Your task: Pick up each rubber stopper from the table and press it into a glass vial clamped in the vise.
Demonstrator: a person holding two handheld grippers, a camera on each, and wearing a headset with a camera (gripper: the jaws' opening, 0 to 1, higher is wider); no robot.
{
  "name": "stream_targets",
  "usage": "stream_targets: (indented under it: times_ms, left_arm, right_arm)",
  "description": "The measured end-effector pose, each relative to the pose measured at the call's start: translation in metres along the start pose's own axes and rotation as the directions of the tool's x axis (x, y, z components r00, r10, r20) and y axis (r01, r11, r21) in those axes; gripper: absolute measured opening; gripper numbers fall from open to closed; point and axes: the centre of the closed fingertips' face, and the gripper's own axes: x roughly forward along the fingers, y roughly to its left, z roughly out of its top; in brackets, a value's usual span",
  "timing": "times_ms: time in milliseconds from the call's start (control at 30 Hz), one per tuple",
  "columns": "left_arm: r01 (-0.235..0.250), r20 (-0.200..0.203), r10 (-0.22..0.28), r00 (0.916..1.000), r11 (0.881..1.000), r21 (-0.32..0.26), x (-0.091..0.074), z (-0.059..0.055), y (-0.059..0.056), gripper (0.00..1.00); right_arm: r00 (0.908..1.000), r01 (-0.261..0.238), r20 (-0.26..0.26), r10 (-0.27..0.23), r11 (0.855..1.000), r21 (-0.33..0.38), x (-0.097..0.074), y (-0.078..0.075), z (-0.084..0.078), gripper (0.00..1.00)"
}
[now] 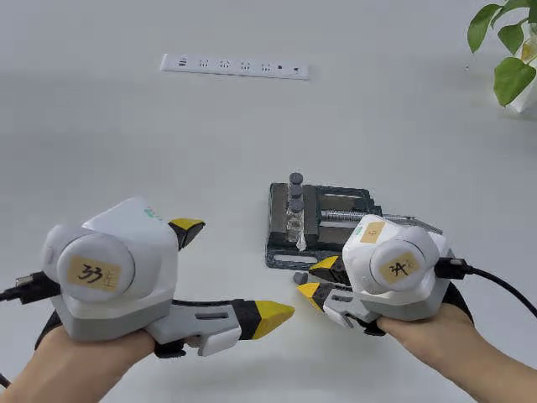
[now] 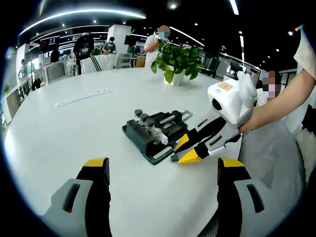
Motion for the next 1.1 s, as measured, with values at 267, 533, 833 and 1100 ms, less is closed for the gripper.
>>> stream_targets:
  times_ms: [267, 533, 833, 1100]
  left_arm:
    - [0.0, 0.002, 0.0, 1.0, 1.0, -0.004, 0.0, 0.0, -0.001, 0.89]
    - [0.005, 0.0, -0.005, 1.0, 1.0, 0.002, 0.001, 0.0, -0.003, 0.89]
    - [0.025, -0.013, -0.024, 0.9996, 0.998, 0.06, 0.003, 0.001, -0.007, 0.86]
    - [0.064, -0.024, -0.061, 0.9979, 0.985, 0.162, 0.007, 0.006, -0.016, 0.78]
  right_arm:
    - [1.0, -0.003, 0.006, 0.003, 1.0, -0.015, 0.0, 0.001, 0.002, 0.08]
    - [0.9997, -0.007, 0.024, 0.007, 1.0, -0.016, -0.005, 0.0, 0.007, 0.07]
    - [0.9967, -0.081, -0.016, 0.08, 0.993, -0.086, -0.03, -0.001, 0.017, 0.07]
    - [0.9804, -0.189, -0.093, 0.174, 0.961, -0.204, -0.062, -0.003, 0.033, 0.06]
